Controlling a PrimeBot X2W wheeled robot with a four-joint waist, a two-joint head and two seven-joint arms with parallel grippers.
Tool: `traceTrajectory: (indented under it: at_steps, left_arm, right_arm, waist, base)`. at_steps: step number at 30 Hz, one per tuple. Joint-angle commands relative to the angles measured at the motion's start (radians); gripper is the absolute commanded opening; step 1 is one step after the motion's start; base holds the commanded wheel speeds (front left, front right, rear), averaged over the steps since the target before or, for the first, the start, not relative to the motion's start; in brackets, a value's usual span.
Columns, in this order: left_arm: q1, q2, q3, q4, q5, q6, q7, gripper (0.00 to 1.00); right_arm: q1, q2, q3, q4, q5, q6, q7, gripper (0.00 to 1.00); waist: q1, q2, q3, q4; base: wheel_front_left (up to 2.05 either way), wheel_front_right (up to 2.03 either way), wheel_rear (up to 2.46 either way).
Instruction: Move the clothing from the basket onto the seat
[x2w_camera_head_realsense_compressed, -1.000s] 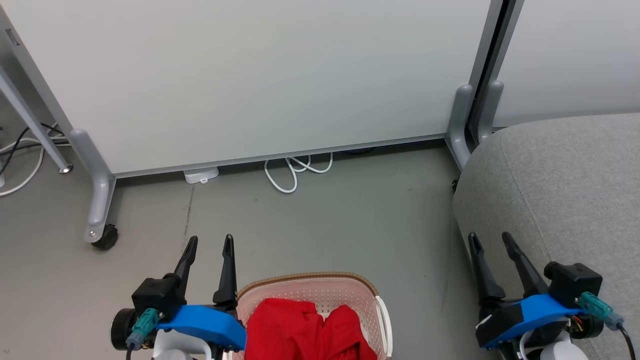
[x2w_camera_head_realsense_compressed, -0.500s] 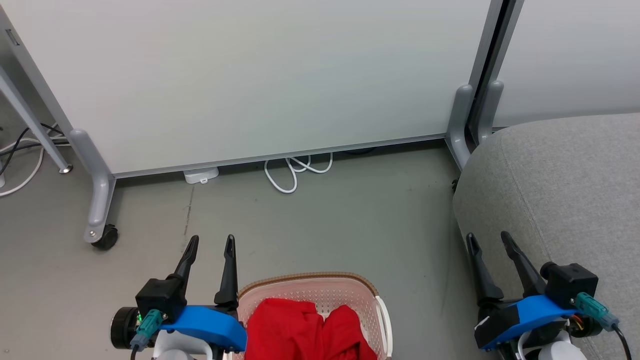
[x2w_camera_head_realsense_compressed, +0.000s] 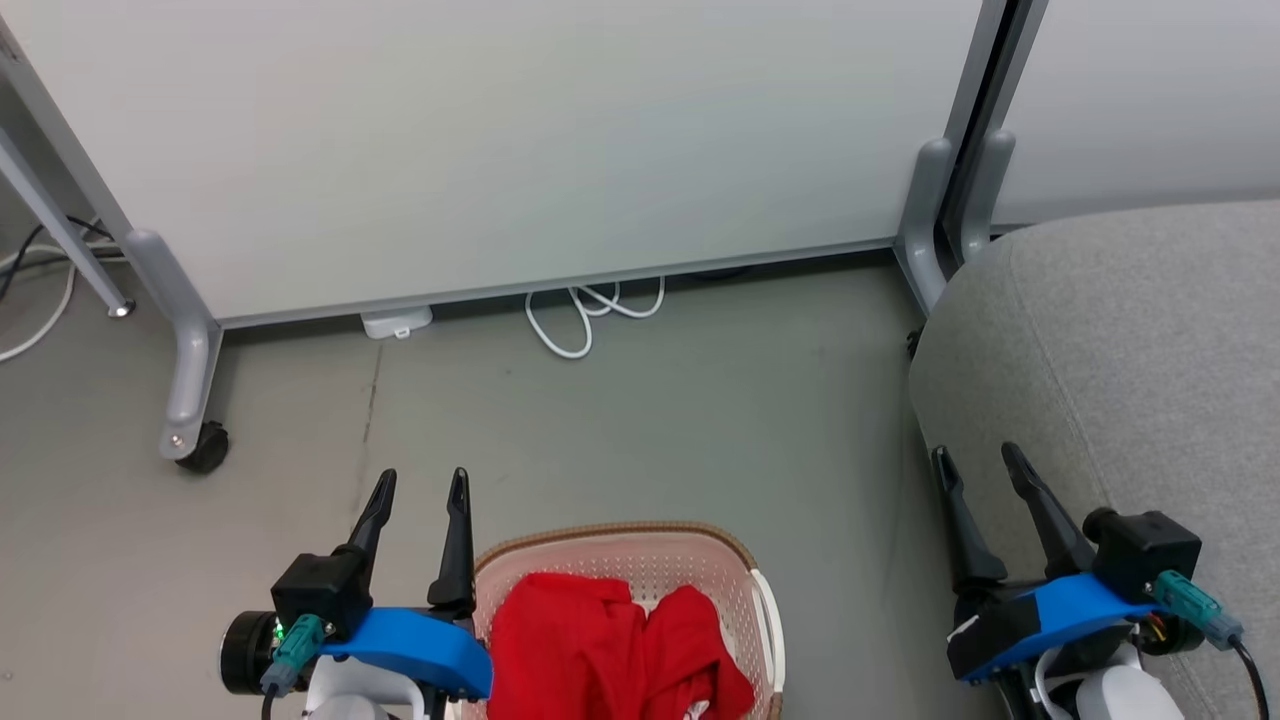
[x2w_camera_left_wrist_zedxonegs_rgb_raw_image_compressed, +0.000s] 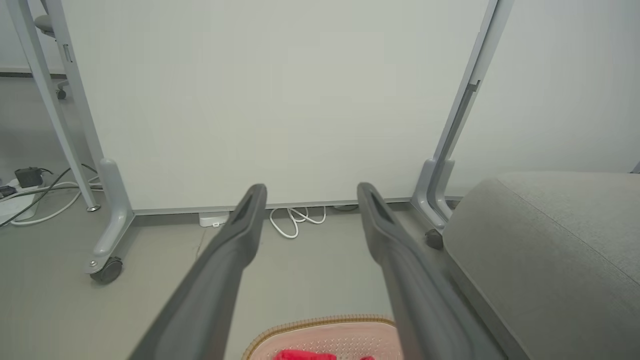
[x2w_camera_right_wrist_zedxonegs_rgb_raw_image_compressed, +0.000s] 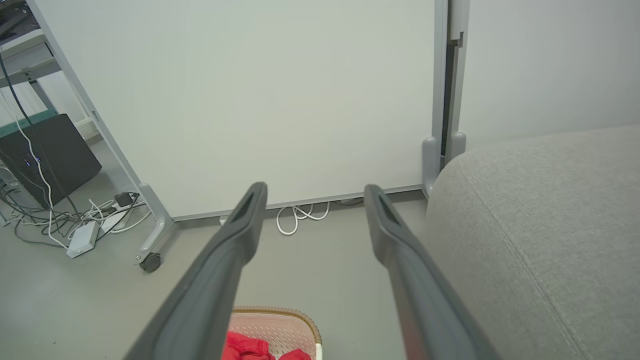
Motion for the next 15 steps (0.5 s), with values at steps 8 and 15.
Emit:
traceTrajectory:
  at_steps: [8, 15]
  left_arm:
    - [-0.073, 0.003, -0.011, 0.055, 0.008, -0.017, -0.004, 1.0]
    - [-0.155, 0.025, -0.036, 0.173, 0.024, -0.036, -0.004, 1.0]
  right_arm:
    - [-0.069, -0.006, 0.014, -0.034, 0.004, 0.0, -0.01, 1.0]
    - [-0.123, -0.006, 0.017, -0.035, 0.01, 0.0, -0.026, 1.0]
  waist:
    - [0.0, 0.0, 0.167, -0.026]
    - [0.0, 0.0, 0.28, -0.06]
  base:
    - [0.0, 0.0, 0.0]
    - [0.0, 0.0, 0.0]
